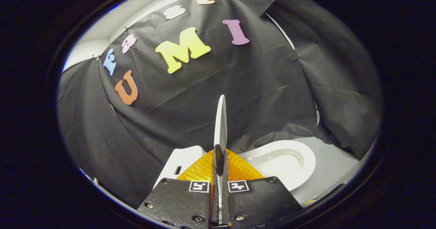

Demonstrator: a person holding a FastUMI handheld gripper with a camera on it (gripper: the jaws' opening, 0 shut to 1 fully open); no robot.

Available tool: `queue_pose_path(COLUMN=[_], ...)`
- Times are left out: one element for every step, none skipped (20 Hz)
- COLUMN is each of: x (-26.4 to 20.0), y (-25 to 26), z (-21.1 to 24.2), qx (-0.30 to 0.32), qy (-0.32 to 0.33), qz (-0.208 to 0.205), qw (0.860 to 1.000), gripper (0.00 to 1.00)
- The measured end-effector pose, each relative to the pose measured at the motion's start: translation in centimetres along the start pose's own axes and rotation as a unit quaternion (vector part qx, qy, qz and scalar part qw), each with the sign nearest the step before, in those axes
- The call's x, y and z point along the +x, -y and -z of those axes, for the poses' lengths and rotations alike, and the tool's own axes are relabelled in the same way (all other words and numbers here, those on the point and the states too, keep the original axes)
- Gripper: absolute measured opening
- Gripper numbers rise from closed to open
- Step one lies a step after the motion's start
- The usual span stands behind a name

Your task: Open the toilet lid.

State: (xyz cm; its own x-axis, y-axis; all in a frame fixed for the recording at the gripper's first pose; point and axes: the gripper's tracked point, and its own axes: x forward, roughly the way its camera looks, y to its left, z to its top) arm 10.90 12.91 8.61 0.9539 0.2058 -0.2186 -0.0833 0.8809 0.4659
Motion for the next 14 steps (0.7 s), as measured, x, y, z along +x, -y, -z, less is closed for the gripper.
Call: queue_pose_path(x=[0.1,0.3,0.5,0.7,0.8,0.9,1.0,1.1,1.1,1.1,1.3,1.3,1.4,1.5], y=[-0.8,-1.5,-2.1,-2.7,-3.4,-4.0,-4.7,-5.2,-5.9,-6.5,-7.0,-7.7,-8.4,-9.1], z=[0.0,0.3,0.3,0.4,0.6,0.7,0.9,1.1,1.1,1.4,1.5,1.7,1.9,2.1], qx=[-0.008,-0.018,-0.025,-0.035,-0.044,-0.055,-0.067,-0.073,-0.079,-0.082,-0.085,-0.087,-0.091,-0.097], qy=[0.001,0.002,0.004,0.006,0.010,0.013,0.017,0.017,0.018,0.016,0.016,0.014,0.013,0.012], qz=[-0.001,0.000,0.001,0.005,0.010,0.015,0.017,0.019,0.019,0.019,0.019,0.016,0.014,0.013], qw=[1.000,1.000,1.000,0.999,0.999,0.998,0.997,0.997,0.997,0.996,0.996,0.996,0.996,0.995], gripper=[0.07,0.07,0.07,0.07,0.07,0.07,0.07,0.07,0.07,0.07,0.07,0.07,0.07,0.07])
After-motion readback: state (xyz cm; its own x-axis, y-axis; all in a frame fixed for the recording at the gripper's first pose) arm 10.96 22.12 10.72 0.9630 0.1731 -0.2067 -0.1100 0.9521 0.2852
